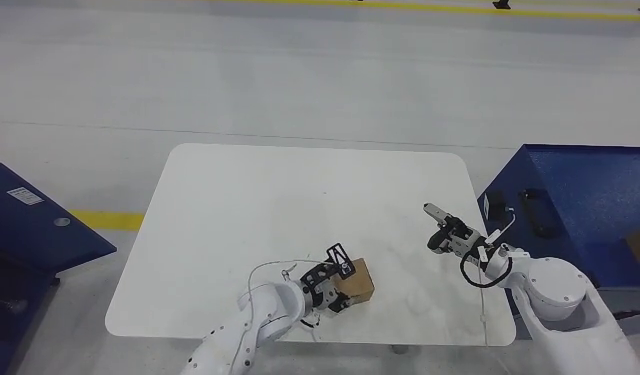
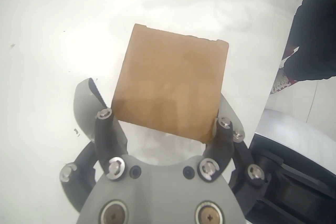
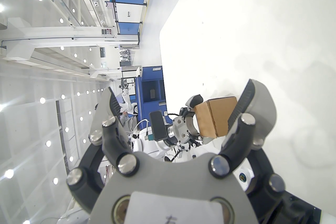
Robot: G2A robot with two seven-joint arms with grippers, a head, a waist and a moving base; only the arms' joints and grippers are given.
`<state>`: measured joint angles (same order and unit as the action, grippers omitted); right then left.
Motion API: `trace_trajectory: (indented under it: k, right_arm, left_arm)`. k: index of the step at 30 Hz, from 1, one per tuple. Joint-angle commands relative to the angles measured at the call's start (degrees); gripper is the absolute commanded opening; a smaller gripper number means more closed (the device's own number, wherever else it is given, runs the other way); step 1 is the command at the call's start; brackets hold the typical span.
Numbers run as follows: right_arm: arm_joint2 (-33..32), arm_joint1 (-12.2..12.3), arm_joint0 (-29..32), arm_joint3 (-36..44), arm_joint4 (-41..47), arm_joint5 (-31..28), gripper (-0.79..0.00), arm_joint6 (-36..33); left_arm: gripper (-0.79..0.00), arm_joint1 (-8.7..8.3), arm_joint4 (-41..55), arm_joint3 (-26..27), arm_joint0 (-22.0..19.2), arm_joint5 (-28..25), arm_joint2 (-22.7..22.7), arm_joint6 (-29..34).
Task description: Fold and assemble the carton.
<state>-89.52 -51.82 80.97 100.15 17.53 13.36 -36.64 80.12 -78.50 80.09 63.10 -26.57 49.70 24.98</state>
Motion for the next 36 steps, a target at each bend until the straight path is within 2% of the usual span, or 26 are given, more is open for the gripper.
trace_trajectory:
  k: [1, 6, 9, 13, 14, 17, 20, 22, 23, 25, 26, 28, 31, 33, 36]
  right_arm:
    - [0.0, 0.0, 0.0, 0.0, 0.0, 0.0, 0.0, 0.0]
    - [0.0, 0.0, 0.0, 0.0, 0.0, 0.0, 0.0, 0.0]
    - [0.0, 0.0, 0.0, 0.0, 0.0, 0.0, 0.0, 0.0]
    - [0.0, 0.0, 0.0, 0.0, 0.0, 0.0, 0.0, 0.0]
    - [0.0, 0.0, 0.0, 0.0, 0.0, 0.0, 0.0, 0.0]
    - [0.0, 0.0, 0.0, 0.0, 0.0, 0.0, 0.0, 0.0]
    - [0.0, 0.0, 0.0, 0.0, 0.0, 0.0, 0.0, 0.0]
    - [0.0, 0.0, 0.0, 0.0, 0.0, 0.0, 0.0, 0.0]
    - [0.0, 0.0, 0.0, 0.0, 0.0, 0.0, 0.0, 0.0]
    - [0.0, 0.0, 0.0, 0.0, 0.0, 0.0, 0.0, 0.0]
    - [0.0, 0.0, 0.0, 0.0, 0.0, 0.0, 0.0, 0.0]
    - [0.0, 0.0, 0.0, 0.0, 0.0, 0.0, 0.0, 0.0]
    - [0.0, 0.0, 0.0, 0.0, 0.0, 0.0, 0.0, 0.0]
    - [0.0, 0.0, 0.0, 0.0, 0.0, 0.0, 0.0, 0.0]
    - [0.0, 0.0, 0.0, 0.0, 0.0, 0.0, 0.0, 0.0]
  left_arm:
    - [-0.785, -0.09, 0.38, 0.28, 0.22, -0.51, 0.18, -0.27]
    - [-0.785, -0.42, 4.6, 2.4, 1.3, -3.24, 1.4, -0.85]
    - [-0.785, -0.49, 12.96, 3.31, 1.84, -3.95, 3.48, 0.55]
    - [-0.785, 0.09, 29.4, 2.99, 0.74, 2.24, 6.1, 7.8]
    - [-0.785, 0.26, 33.42, 2.38, -0.04, 4.46, 6.63, 10.43]
    - [-0.785, 0.7, 45.53, -0.77, -2.64, 6.85, 7.53, 17.13]
    - [-0.785, 1.13, 50.69, -5.18, -5.45, 11.48, 7.52, 20.67]
    - [-0.785, 1.4, 50.59, -7.14, -7.22, 12.71, 6.73, 20.81]
    - [-0.683, 1.53, 50.44, -8.5, -7.61, 13.74, 6.27, 20.71]
    - [-0.579, 1.88, 51.53, -10.93, -8.66, 16.33, 5.53, 21.27]
    - [-0.468, 2.04, 51.6, -12.0, -9.29, 17.41, 5.11, 21.55]
    - [0.0, 2.35, 52.05, -14.12, -10.33, 19.36, 4.48, 21.83]
    - [0.0, 2.49, 52.02, -15.41, -11.18, 21.45, 4.66, 20.11]
    - [0.0, 2.18, 51.14, -14.33, -10.64, 22.82, 5.89, 17.5]
    - [0.0, 1.31, 46.28, -7.7, -7.29, 26.83, 8.62, 8.77]
